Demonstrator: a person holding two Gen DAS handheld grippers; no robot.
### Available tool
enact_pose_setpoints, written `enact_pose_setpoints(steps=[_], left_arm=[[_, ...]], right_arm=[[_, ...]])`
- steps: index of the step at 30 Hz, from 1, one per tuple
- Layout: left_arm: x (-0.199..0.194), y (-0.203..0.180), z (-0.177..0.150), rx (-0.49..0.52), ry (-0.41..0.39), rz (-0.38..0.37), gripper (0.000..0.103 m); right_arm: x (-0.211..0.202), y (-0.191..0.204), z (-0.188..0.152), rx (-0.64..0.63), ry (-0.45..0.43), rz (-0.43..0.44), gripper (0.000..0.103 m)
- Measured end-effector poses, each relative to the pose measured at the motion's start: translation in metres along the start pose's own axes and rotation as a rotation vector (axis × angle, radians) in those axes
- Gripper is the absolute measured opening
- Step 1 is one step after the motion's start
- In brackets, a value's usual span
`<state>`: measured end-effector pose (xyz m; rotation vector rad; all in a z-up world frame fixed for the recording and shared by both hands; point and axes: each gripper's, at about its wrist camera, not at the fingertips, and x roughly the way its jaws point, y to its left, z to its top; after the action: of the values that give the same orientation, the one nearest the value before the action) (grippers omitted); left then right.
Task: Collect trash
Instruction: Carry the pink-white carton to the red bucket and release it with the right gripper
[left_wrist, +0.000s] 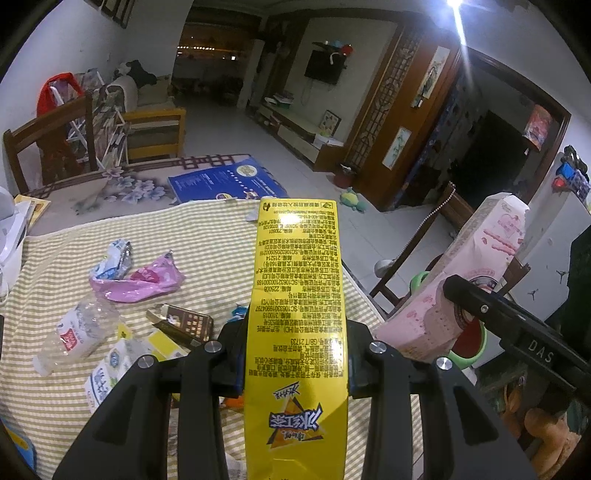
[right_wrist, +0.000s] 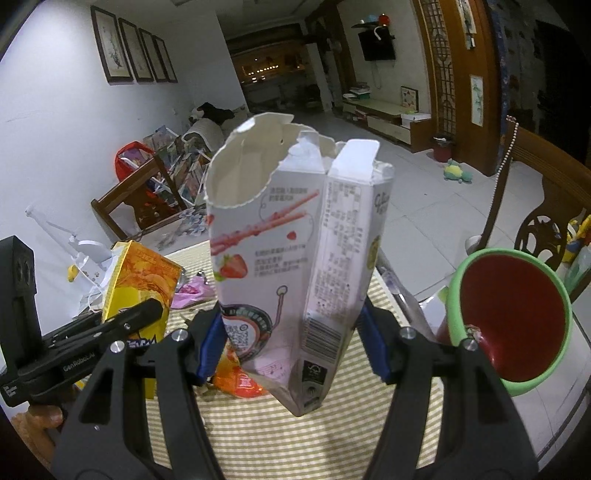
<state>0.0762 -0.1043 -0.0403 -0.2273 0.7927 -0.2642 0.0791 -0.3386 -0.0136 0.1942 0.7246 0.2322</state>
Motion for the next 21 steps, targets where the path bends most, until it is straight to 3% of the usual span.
enact_pose_setpoints(steps=[21], left_arm=[[0.031,-0.066,0.003,0.024,0.02,0.002,0.034]], right_arm=[[-0.008,-0.06,0.009,0.019,0.0,-0.016,0.061]])
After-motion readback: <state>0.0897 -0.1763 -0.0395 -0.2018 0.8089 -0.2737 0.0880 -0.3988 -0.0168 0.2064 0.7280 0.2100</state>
